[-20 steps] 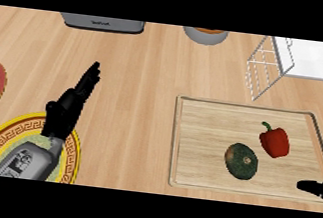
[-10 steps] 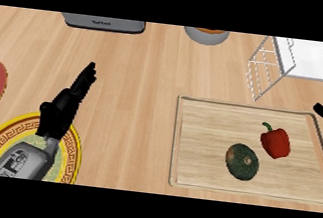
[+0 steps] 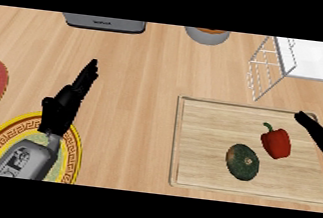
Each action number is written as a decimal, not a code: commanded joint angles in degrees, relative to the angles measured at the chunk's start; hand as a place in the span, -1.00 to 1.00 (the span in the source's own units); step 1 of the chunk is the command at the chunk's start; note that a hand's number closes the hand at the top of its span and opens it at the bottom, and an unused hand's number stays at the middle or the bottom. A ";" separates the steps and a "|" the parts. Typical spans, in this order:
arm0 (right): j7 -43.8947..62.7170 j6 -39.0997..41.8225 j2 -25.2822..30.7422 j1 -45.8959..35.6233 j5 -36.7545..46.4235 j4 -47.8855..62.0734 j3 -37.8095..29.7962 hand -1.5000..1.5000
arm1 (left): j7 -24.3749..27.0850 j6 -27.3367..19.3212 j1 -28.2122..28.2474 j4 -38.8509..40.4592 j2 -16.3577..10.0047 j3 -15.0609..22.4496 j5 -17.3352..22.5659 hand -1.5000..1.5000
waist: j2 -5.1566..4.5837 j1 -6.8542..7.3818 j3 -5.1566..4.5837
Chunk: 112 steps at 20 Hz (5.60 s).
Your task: Pick the squash from the tray and place it in the tiered shelf
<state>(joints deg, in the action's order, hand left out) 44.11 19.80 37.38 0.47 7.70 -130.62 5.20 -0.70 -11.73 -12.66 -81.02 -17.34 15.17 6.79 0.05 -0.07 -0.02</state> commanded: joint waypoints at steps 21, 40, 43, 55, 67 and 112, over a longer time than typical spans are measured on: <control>2.45 2.34 -20.94 -2.91 26.18 6.50 12.62 -1.00 | -1.41 8.83 0.45 -0.70 2.98 -9.61 -5.06 0.00 | -0.06 0.26 0.00; -7.63 6.05 -23.48 0.20 33.45 13.37 6.97 -1.00 | -3.77 9.29 4.33 -6.36 9.21 -9.70 -12.01 0.00 | -0.01 0.16 0.02; -12.04 3.48 -23.34 2.35 36.61 16.55 7.94 -1.00 | -3.36 8.43 0.16 -1.43 11.15 -10.31 -13.03 0.00 | -0.05 -0.01 0.03; -17.44 1.88 -26.11 3.25 38.93 22.73 6.61 -1.00 | -0.68 9.42 0.81 0.79 13.15 -12.14 -14.12 0.00 | -0.05 -0.06 0.02; -20.25 3.30 -26.62 0.78 43.81 28.11 8.82 1.00 | 1.46 12.74 3.88 -0.56 11.51 -13.76 -14.48 0.00 | -0.05 0.12 0.02; 14.29 2.95 -27.74 -36.55 43.46 -0.30 -9.72 1.00 | 0.66 12.36 2.02 -0.26 13.37 -13.84 -16.53 0.00 | 0.06 0.02 -0.04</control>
<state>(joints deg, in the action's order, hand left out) 53.62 19.30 6.72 -28.86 51.23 -130.77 -0.15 -1.03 0.79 -10.59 -81.89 -3.89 1.19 -9.13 0.08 -0.03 -0.04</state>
